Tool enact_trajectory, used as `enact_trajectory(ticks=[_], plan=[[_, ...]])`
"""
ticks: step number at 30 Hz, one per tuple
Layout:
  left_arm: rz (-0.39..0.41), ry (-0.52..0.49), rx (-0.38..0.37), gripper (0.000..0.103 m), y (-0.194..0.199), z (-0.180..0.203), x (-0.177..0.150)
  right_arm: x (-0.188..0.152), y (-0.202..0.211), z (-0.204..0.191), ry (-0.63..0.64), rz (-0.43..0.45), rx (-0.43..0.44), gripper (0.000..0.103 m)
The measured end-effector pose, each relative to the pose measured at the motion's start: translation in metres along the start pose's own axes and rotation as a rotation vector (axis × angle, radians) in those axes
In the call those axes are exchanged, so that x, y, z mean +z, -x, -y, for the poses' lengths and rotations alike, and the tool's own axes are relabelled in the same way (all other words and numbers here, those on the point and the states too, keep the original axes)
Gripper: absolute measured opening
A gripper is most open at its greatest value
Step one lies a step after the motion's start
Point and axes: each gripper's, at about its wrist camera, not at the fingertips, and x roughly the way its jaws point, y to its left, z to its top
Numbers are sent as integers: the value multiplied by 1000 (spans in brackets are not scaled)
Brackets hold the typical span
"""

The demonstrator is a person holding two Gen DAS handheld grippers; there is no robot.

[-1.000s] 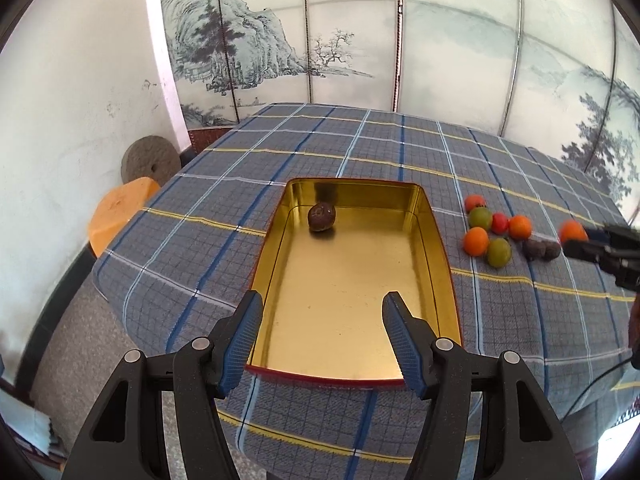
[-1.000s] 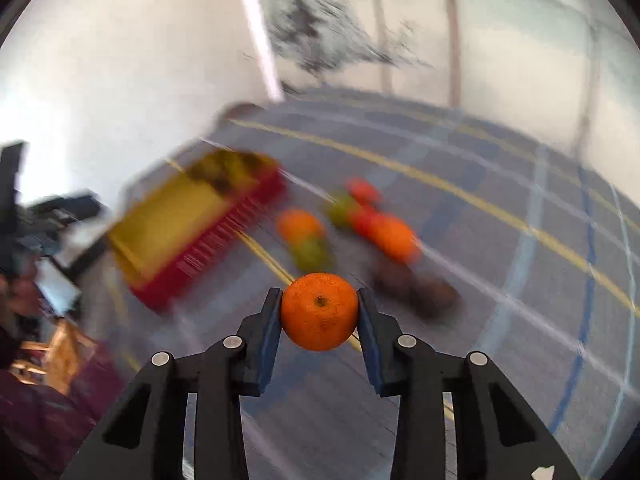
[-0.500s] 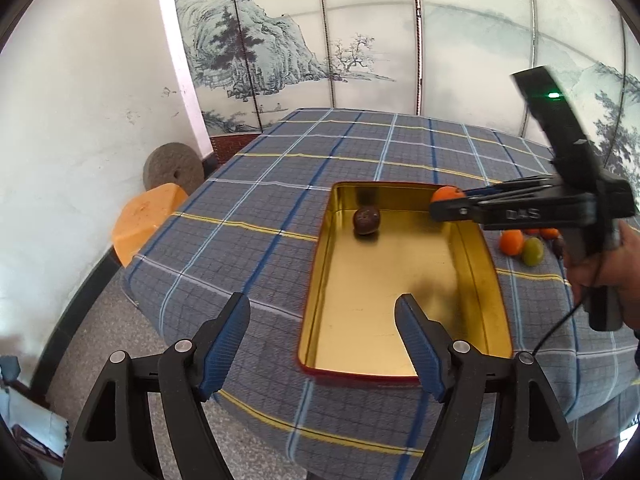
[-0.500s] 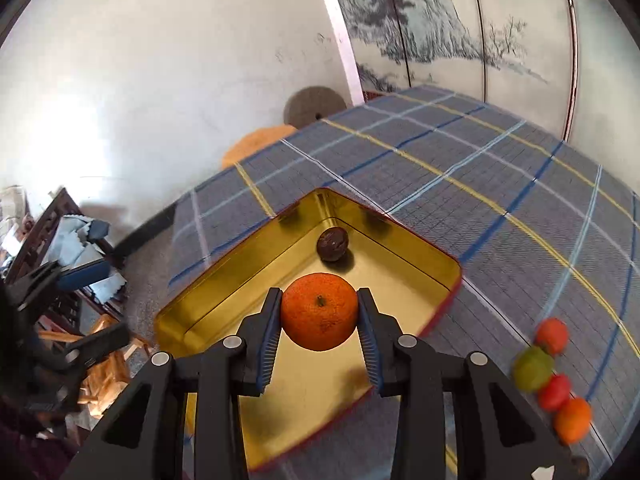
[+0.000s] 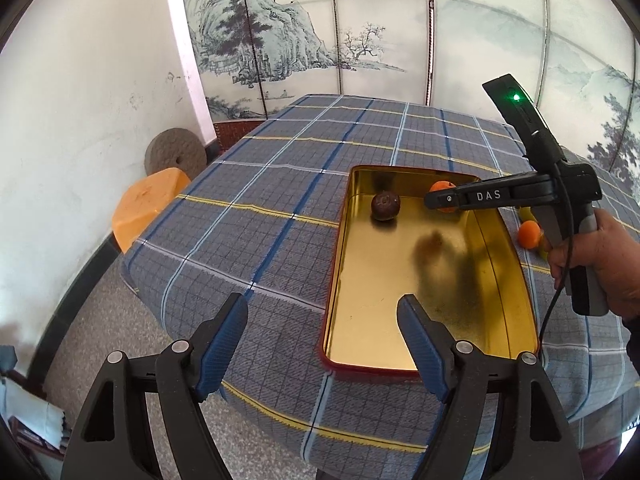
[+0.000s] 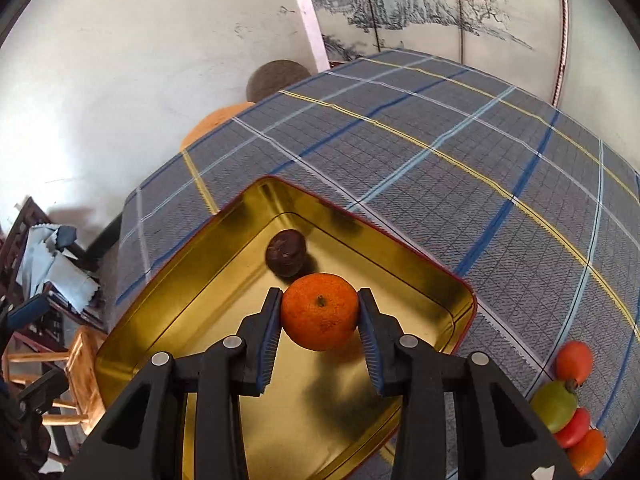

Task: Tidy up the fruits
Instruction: 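Carry the orange into the tin and open the right tool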

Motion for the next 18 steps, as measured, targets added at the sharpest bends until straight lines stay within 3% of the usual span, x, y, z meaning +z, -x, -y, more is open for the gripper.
enact_trajectory(ticks=[8,18], plan=[[-19,3,-1,78,-5,-3,-3,2,-7,5,-38,19,11,37],[-37,-19,6,78,-9,4,-3,4,26,-4,-26,145,86,65]])
